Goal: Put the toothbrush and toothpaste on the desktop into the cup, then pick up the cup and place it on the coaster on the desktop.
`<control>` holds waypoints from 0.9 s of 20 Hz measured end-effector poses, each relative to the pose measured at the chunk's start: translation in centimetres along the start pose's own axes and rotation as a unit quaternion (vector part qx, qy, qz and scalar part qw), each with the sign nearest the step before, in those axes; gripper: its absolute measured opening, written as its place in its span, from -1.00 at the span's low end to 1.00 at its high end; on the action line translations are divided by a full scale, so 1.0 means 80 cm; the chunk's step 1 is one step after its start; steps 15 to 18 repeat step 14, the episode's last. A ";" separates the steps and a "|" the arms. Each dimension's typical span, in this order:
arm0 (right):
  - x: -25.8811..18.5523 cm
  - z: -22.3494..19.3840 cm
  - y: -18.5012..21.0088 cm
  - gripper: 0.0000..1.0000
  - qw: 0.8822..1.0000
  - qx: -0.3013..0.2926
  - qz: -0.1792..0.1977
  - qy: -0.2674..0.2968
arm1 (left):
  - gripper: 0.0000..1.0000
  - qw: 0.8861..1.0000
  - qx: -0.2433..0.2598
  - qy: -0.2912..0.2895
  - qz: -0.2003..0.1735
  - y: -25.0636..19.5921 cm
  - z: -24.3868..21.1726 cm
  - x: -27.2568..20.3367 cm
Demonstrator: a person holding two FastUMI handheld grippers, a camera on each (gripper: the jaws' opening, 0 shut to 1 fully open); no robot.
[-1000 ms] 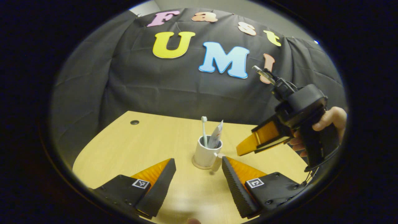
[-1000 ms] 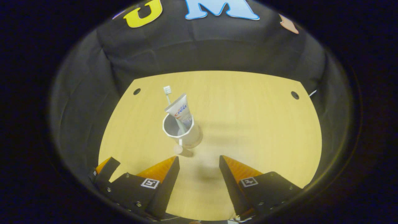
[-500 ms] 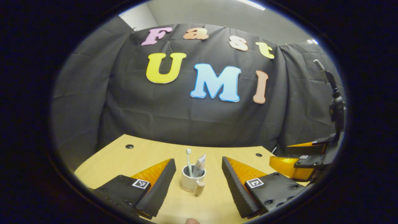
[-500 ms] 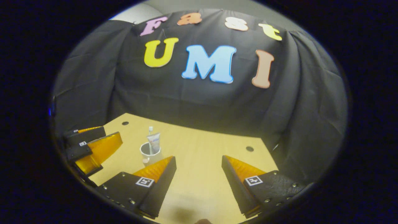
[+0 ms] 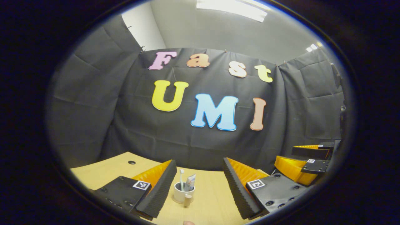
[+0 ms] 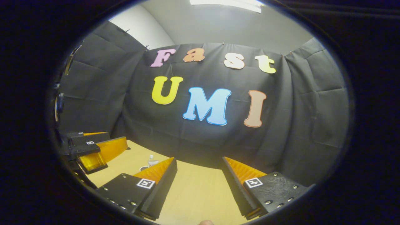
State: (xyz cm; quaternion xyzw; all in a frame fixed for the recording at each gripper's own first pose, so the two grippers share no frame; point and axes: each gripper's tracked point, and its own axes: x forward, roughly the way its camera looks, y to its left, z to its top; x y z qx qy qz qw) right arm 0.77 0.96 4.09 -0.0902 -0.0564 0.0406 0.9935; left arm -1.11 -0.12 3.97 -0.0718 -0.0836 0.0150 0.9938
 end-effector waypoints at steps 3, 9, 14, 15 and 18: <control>-0.005 0.014 -0.005 0.77 1.000 -0.004 -0.001 -0.016 | 0.92 1.000 0.003 -0.006 0.003 -0.004 0.010 -0.007; -0.008 0.025 -0.007 0.77 1.000 -0.007 -0.006 -0.028 | 0.92 1.000 0.004 -0.015 0.005 0.005 0.025 -0.009; 0.000 0.024 -0.002 0.77 1.000 -0.005 -0.010 -0.025 | 0.92 1.000 0.007 -0.019 0.002 0.014 0.032 -0.006; 0.000 0.024 -0.002 0.77 1.000 -0.005 -0.010 -0.025 | 0.92 1.000 0.007 -0.019 0.002 0.014 0.032 -0.006; 0.000 0.024 -0.002 0.77 1.000 -0.005 -0.010 -0.025 | 0.92 1.000 0.007 -0.019 0.002 0.014 0.032 -0.006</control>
